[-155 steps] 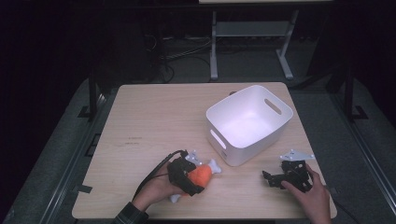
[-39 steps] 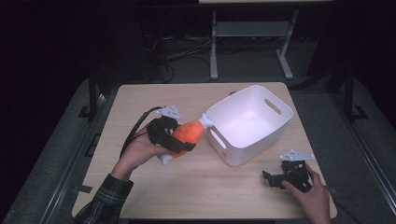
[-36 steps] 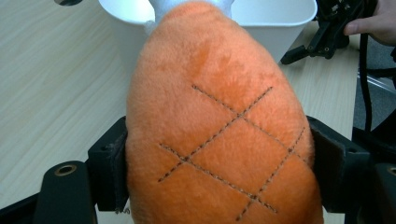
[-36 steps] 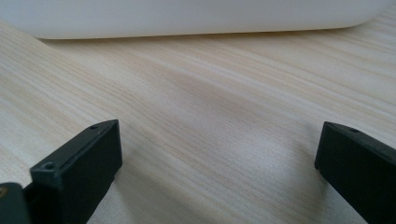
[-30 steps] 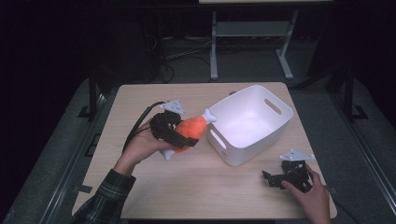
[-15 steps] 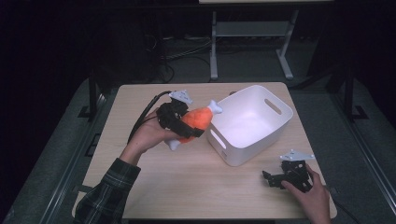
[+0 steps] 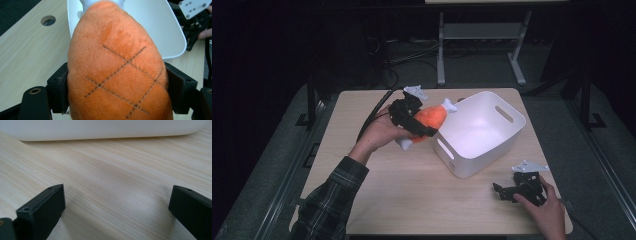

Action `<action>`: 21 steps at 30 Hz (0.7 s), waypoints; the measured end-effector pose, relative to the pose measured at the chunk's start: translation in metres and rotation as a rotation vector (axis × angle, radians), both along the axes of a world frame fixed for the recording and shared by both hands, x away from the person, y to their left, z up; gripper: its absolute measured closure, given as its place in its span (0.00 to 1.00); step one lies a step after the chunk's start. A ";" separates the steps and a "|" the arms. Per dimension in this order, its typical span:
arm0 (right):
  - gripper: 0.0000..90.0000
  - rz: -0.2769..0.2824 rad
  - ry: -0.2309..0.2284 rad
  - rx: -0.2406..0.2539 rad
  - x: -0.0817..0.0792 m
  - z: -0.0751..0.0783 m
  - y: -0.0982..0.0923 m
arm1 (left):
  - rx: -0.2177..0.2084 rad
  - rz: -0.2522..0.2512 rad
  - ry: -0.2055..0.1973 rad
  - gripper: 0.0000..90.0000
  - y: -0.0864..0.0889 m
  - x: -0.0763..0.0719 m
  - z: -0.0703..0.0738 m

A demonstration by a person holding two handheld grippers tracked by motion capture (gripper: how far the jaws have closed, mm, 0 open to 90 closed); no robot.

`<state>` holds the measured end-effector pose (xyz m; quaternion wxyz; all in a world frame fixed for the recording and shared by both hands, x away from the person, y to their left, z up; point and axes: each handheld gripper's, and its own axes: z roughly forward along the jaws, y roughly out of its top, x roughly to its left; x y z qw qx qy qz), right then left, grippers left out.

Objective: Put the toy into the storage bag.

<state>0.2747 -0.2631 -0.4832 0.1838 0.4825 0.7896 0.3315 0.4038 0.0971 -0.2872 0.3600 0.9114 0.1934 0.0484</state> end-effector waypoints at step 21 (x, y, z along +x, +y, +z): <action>0.00 -0.002 0.000 -0.001 0.000 0.000 0.000 | 0.046 -0.037 -0.025 0.24 -0.042 0.032 0.013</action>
